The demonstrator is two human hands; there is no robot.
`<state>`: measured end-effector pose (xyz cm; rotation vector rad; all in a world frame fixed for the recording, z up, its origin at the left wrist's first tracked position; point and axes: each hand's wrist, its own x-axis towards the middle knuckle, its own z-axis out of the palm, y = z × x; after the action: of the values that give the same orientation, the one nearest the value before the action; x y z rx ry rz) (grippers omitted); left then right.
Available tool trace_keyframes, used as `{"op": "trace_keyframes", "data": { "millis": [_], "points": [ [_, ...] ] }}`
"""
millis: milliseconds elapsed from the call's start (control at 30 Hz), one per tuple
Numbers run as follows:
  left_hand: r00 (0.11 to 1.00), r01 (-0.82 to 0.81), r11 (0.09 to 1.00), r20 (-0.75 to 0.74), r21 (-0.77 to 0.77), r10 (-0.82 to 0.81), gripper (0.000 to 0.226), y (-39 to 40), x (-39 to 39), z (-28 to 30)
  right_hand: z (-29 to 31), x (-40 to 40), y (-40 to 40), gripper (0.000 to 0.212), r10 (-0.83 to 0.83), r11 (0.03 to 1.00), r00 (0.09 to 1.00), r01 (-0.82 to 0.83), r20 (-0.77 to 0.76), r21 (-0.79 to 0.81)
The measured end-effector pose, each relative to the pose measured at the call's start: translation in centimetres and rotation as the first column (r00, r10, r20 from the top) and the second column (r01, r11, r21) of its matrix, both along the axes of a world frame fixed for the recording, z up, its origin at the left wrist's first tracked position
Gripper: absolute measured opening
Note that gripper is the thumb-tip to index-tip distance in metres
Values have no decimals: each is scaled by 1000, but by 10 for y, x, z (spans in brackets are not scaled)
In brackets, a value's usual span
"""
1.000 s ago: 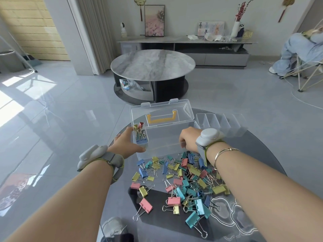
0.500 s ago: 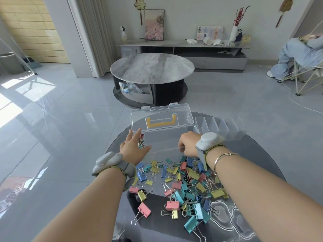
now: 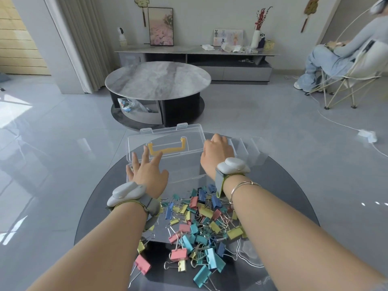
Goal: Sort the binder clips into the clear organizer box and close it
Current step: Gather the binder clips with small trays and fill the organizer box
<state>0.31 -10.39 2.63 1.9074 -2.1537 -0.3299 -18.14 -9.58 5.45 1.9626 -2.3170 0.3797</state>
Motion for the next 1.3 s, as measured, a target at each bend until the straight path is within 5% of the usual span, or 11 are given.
{"op": "trace_keyframes", "data": {
  "millis": [167,400,833,1000,1167,1300],
  "points": [
    [970,218,975,104,49,-222,86,-2,-21,-17,-5,-21,-2,34,-7,990,1000,7,-1,143],
    [941,218,975,259,29,-218,90,-12,-20,-25,-7,-21,0,42,0,986,998,-10,64,166],
    [959,198,974,185,110,-216,90,2,-25,-10,33,-18,18,33,65,993,997,-60,-51,104],
    [973,209,970,70,126,-218,110,25,-23,2,50,-10,34,37,108,993,991,-103,-84,56],
    [977,209,971,-58,113,-203,125,56,-1,21,68,4,67,20,140,990,987,-141,78,11],
    [979,197,969,-77,147,-188,135,97,21,31,70,32,110,29,227,948,872,-301,433,109]
  ]
}}
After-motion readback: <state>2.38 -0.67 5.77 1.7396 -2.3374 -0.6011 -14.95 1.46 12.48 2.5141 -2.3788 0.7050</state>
